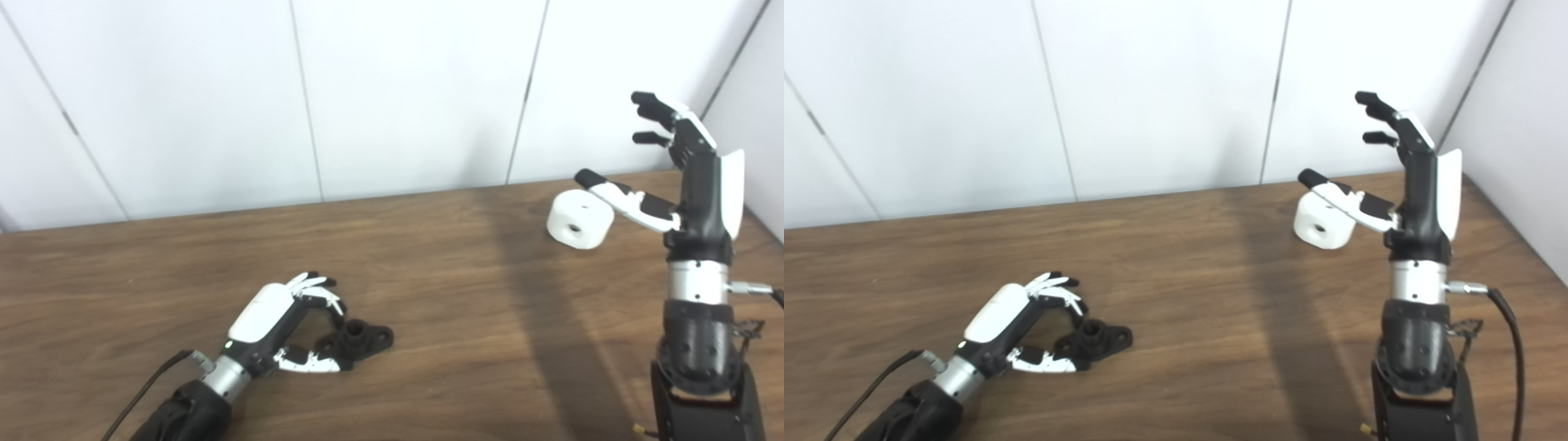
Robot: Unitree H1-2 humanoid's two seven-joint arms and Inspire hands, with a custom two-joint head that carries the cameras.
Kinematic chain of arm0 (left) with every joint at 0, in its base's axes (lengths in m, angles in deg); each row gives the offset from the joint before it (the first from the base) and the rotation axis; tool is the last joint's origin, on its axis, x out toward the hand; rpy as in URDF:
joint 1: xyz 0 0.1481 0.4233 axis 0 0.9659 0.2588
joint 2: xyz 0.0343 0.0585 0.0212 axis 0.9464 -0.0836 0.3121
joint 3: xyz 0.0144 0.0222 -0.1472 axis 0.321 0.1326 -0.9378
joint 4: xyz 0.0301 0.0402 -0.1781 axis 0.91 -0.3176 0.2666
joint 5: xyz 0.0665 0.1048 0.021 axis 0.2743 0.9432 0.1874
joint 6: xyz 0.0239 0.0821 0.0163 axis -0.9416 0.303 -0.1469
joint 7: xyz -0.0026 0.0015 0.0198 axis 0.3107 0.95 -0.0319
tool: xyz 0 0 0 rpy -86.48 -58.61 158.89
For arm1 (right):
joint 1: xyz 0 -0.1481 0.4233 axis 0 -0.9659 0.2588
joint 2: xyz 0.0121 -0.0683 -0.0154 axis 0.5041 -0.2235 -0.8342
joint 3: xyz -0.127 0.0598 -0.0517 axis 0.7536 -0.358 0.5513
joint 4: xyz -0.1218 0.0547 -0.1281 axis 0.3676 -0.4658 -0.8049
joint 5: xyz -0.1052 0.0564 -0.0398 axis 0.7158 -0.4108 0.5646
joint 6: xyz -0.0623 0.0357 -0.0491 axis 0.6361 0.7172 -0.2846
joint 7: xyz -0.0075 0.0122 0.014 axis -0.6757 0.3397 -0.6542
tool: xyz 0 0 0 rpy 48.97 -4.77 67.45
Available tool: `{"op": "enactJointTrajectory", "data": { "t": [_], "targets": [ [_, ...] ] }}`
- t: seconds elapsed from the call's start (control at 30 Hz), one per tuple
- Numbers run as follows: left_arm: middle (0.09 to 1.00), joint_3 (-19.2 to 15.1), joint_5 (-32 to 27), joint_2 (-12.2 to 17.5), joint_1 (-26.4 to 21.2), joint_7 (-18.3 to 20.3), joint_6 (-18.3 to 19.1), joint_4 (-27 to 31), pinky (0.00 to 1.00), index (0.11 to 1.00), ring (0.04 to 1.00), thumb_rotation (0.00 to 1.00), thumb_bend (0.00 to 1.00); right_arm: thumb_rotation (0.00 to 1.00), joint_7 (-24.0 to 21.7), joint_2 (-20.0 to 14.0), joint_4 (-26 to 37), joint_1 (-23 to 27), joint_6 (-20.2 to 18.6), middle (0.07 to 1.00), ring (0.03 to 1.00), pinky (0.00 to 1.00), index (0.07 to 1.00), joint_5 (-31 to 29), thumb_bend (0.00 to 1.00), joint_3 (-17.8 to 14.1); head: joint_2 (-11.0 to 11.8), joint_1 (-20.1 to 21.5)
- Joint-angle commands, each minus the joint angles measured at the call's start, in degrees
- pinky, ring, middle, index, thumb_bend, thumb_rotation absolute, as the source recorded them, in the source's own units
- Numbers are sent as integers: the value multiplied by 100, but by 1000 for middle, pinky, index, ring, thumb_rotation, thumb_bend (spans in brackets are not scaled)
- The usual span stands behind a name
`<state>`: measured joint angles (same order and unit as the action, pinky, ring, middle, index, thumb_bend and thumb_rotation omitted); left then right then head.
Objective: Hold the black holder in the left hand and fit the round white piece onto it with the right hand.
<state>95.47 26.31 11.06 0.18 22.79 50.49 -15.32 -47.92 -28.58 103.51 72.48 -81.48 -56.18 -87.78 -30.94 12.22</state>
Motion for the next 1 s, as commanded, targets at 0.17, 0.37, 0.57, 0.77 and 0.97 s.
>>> {"op": "enactJointTrajectory", "data": {
  "t": [0.17, 0.37, 0.57, 0.77, 0.97],
  "targets": [
    [666, 115, -142, 133, 41, -56, -15, -29, 946, 481, 857, 47, 522, 348, 116, -331, -430, 344, -231, 843, 824, 720, 834, 206, 756, -170, -2, 132],
    [663, 225, -233, 208, 16, -174, -17, -73, 939, 481, 849, 46, 522, 381, -43, -520, -842, 439, -545, 885, 847, 711, 887, 219, 800, -56, 35, 238],
    [662, 314, -297, 278, -26, -221, -17, -137, 937, 481, 846, 46, 521, 423, -379, -757, -1191, 525, -946, 921, 870, 741, 917, 129, 867, 98, 107, 440],
    [661, 278, -356, 331, -56, -125, -14, -96, 923, 481, 841, 45, 521, 497, -848, -917, -1407, 579, -1222, 943, 878, 678, 938, -124, 938, 287, 63, 704],
    [657, 221, -439, 343, -21, -53, -13, 15, 912, 481, 835, 44, 520, 455, -1082, -996, -1570, 583, -1407, 970, 877, 629, 939, -333, 934, 359, 52, 705]
  ]
}}
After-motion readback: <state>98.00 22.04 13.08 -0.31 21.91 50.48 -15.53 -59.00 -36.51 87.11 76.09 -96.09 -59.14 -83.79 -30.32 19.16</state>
